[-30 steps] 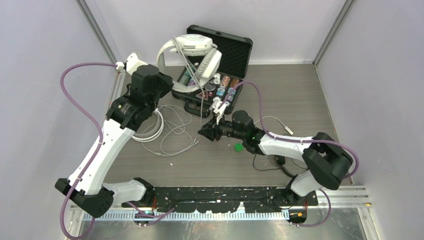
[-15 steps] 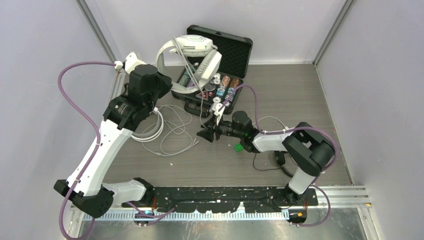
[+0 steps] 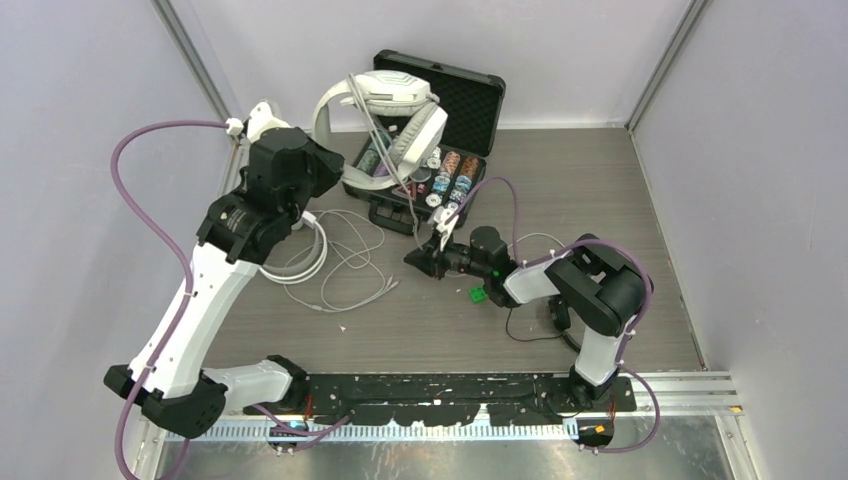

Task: Wrap the headphones
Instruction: Wrap the headphones cable around the headphones.

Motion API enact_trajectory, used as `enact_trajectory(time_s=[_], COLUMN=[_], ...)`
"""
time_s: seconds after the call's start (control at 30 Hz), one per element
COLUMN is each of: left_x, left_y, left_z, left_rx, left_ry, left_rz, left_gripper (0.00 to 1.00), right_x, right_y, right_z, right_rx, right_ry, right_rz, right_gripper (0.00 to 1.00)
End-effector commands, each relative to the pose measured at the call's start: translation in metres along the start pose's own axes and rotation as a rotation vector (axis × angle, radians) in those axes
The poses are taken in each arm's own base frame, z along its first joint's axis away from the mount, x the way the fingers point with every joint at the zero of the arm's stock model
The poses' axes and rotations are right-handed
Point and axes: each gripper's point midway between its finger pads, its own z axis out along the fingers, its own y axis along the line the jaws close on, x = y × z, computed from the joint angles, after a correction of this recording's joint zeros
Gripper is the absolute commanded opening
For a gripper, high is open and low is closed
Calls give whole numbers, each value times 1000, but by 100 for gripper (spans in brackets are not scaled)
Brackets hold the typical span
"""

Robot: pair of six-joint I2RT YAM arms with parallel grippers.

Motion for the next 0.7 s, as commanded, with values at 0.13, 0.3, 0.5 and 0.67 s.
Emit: enact_trajectory(time_s=[0.13,0.3,0.5,0.67], left_x=[-46,-35,5,37], left_y=[-69,-61,-59,-47], left_z=[-56,-71,-87,-89], left_rx=[337,365,501,540], left_ry=[-27,30,184,325], left_rz=[20,143,340,475], left_gripper=[0,0,0,0], right_x=[-46,-53,-72,-82], right_y=[-43,-56,-72,-84], right_z=[-14,-19,-26,-30], right_rx=[93,138,175,235], right_ry=[-203,-212,-253,-189], right_rz=[90,110,153,218], right_gripper=[1,1,0,0])
